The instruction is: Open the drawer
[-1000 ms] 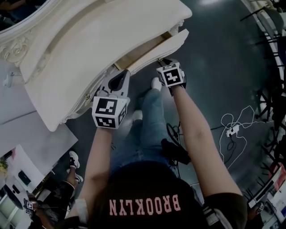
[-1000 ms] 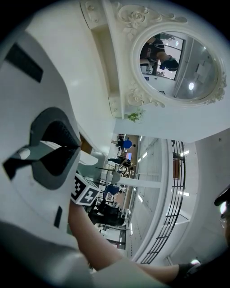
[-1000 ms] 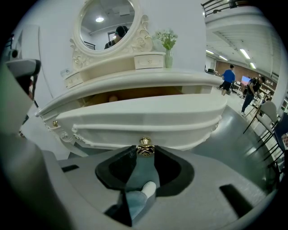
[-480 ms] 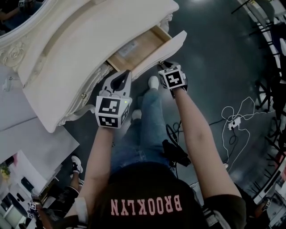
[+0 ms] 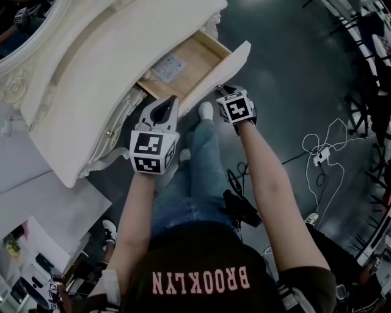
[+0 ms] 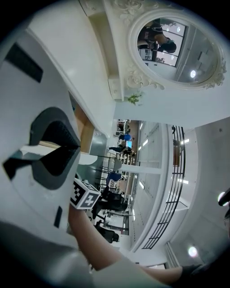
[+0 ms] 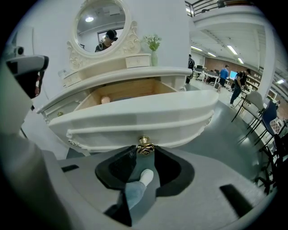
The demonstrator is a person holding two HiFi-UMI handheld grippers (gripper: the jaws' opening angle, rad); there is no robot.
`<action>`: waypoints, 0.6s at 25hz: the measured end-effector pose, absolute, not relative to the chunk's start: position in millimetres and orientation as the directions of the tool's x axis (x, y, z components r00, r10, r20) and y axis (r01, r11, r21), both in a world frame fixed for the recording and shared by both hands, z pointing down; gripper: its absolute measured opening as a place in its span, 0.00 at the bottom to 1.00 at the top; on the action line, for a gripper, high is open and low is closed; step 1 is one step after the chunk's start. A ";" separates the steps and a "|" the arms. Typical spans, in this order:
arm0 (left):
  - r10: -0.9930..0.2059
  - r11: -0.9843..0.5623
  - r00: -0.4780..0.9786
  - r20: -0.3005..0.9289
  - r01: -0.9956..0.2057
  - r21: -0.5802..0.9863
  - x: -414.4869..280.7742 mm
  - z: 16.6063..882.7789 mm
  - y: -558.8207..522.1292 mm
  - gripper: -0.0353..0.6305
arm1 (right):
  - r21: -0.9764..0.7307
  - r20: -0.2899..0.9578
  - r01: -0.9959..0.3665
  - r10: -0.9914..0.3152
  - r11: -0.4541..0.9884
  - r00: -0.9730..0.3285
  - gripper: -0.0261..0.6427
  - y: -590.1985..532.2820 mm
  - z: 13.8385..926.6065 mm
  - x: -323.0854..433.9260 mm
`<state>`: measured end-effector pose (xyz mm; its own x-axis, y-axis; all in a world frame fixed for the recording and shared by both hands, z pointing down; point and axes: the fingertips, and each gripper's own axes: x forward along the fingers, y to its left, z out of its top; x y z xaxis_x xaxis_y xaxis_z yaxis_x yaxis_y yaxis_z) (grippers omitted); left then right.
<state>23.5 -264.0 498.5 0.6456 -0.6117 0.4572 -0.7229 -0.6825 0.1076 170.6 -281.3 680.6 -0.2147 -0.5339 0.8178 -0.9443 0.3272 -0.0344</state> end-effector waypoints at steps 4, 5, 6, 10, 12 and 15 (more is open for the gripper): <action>-0.600 -0.693 0.658 0.454 -0.711 0.115 23.3 498.5 -258.9 0.06 | -0.027 0.819 -0.948 -0.537 0.316 -0.202 0.21 -272.2 678.9 174.2; -0.597 -0.696 0.661 0.454 -0.709 0.116 22.8 499.1 -257.6 0.06 | -0.023 0.820 -0.950 -0.538 0.312 -0.196 0.21 -271.1 678.6 174.5; -0.596 -0.697 0.662 0.454 -0.707 0.116 21.9 499.4 -256.7 0.06 | -0.019 0.822 -0.952 -0.537 0.305 -0.189 0.21 -270.1 678.3 174.9; -0.603 -0.691 0.661 0.447 -0.713 0.122 13.9 497.5 -254.1 0.06 | 0.037 0.832 -0.969 -0.544 0.245 -0.106 0.07 -260.7 677.7 182.9; -0.605 -0.691 0.664 0.440 -0.712 0.125 10.4 495.7 -251.5 0.06 | 0.065 0.831 -0.975 -0.553 0.211 -0.064 0.04 -252.5 672.2 190.2; -0.606 -0.691 0.669 0.431 -0.711 0.131 4.3 493.8 -246.2 0.06 | 0.060 0.815 -0.984 -0.578 0.167 -0.049 0.04 -241.1 660.5 199.7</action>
<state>4.3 -246.2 493.8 0.6687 -0.6056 0.4314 -0.7107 -0.6912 0.1312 199.7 -241.1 660.5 -0.0486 -0.5779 0.8147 -0.9842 0.1669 0.0596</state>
